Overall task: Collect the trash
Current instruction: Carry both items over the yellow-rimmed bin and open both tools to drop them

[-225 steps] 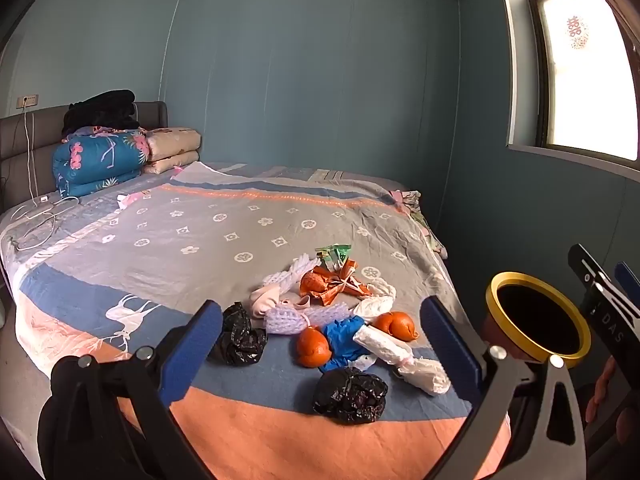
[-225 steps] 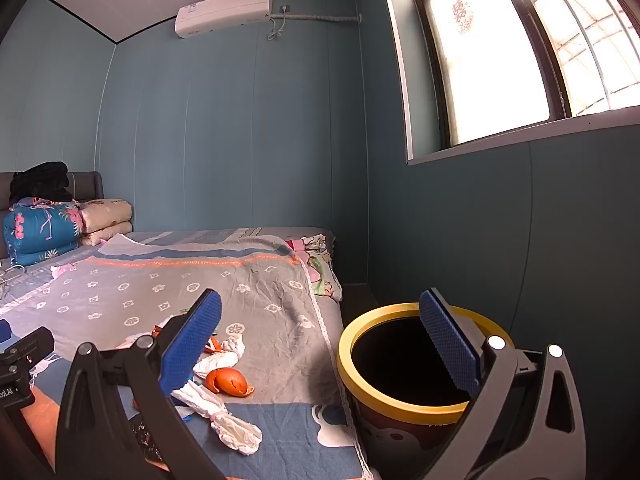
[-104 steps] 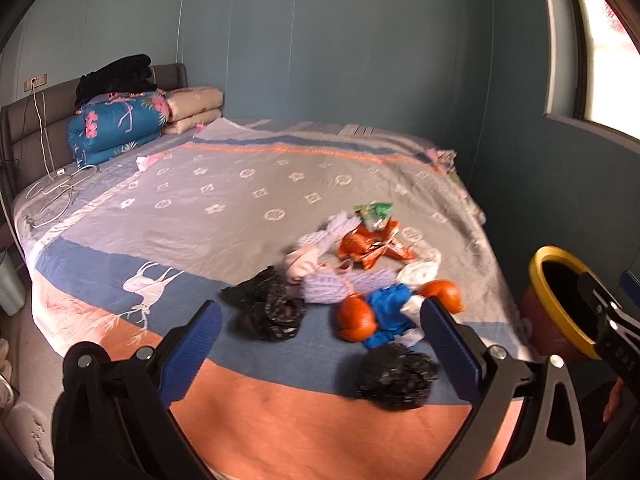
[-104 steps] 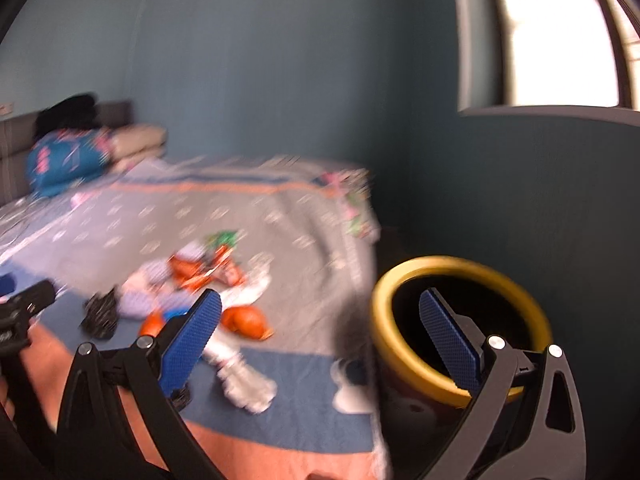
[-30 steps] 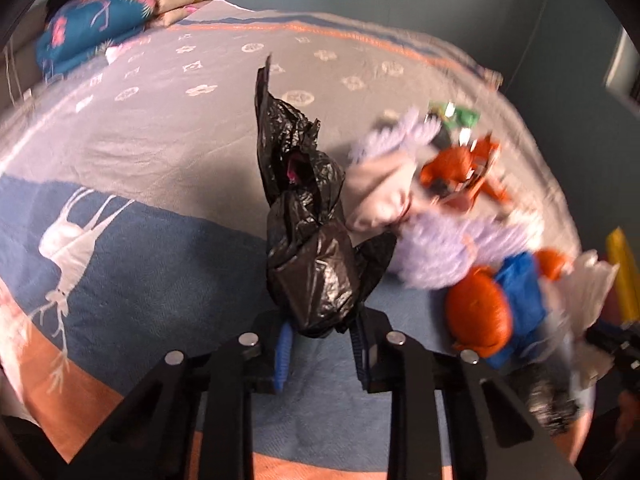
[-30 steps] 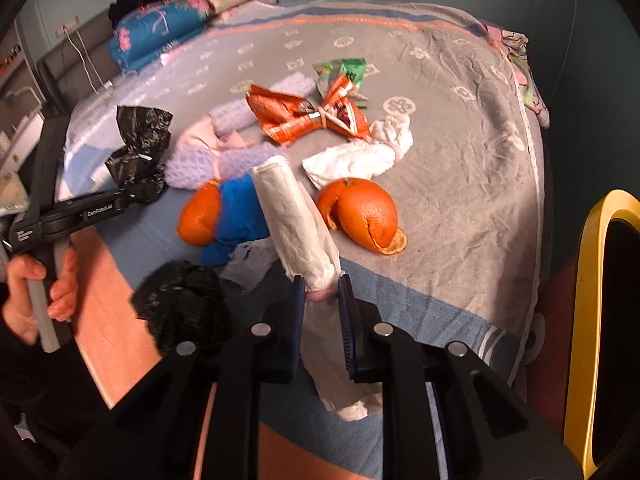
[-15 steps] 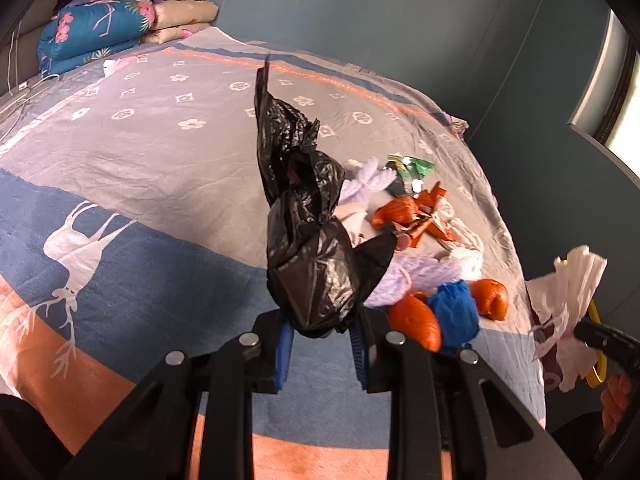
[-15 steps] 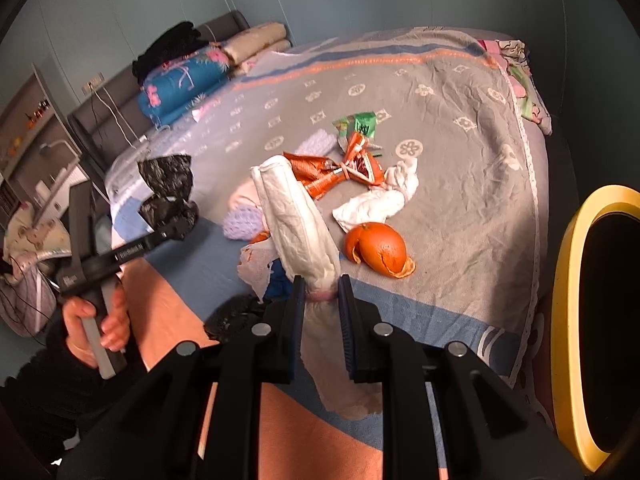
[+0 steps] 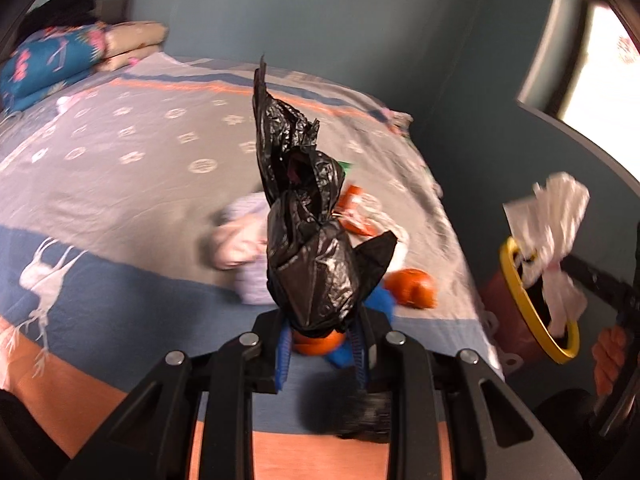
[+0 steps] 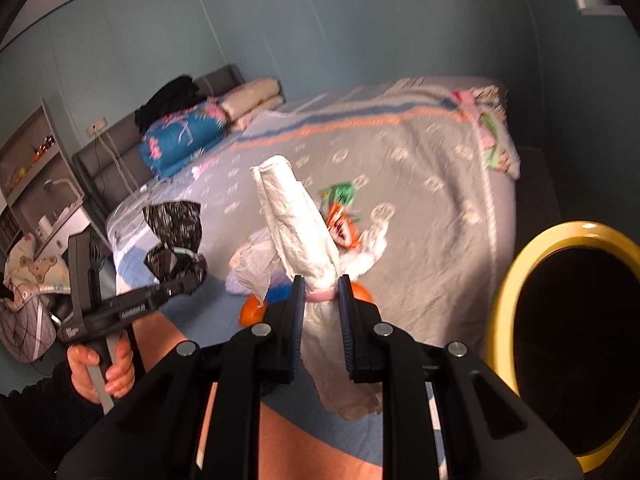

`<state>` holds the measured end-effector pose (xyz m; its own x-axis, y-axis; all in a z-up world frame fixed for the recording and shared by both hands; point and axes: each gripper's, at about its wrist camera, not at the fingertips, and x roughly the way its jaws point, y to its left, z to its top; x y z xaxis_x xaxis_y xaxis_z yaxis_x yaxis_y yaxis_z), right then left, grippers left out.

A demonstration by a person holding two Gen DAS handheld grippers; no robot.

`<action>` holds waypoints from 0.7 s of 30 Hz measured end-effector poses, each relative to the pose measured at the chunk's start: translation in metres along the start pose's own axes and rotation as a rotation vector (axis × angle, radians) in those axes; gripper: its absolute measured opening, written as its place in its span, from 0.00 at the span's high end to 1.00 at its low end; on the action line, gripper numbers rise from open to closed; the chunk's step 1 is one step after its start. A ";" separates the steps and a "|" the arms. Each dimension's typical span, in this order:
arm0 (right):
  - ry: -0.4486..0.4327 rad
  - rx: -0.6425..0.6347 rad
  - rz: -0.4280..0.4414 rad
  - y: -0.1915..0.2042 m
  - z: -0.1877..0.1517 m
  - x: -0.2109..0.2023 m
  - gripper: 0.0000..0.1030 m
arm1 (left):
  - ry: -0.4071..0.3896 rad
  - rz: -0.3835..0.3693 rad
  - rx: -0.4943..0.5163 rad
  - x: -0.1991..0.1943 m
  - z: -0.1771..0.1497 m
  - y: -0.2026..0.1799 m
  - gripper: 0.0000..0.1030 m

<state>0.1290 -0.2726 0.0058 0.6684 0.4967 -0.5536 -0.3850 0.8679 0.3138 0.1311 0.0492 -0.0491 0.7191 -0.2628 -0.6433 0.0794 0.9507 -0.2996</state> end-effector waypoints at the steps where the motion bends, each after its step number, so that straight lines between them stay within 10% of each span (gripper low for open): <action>1: -0.016 0.007 -0.008 -0.003 0.002 -0.005 0.84 | 0.004 -0.010 0.011 0.001 0.001 -0.006 0.77; 21: -0.278 0.194 -0.234 -0.107 0.012 -0.099 0.84 | 0.057 -0.271 0.266 0.052 0.026 -0.193 0.77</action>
<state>0.1111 -0.4144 0.0362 0.8805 0.2448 -0.4060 -0.0928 0.9288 0.3588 0.1709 -0.1437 -0.0064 0.6082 -0.5124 -0.6063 0.4436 0.8528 -0.2758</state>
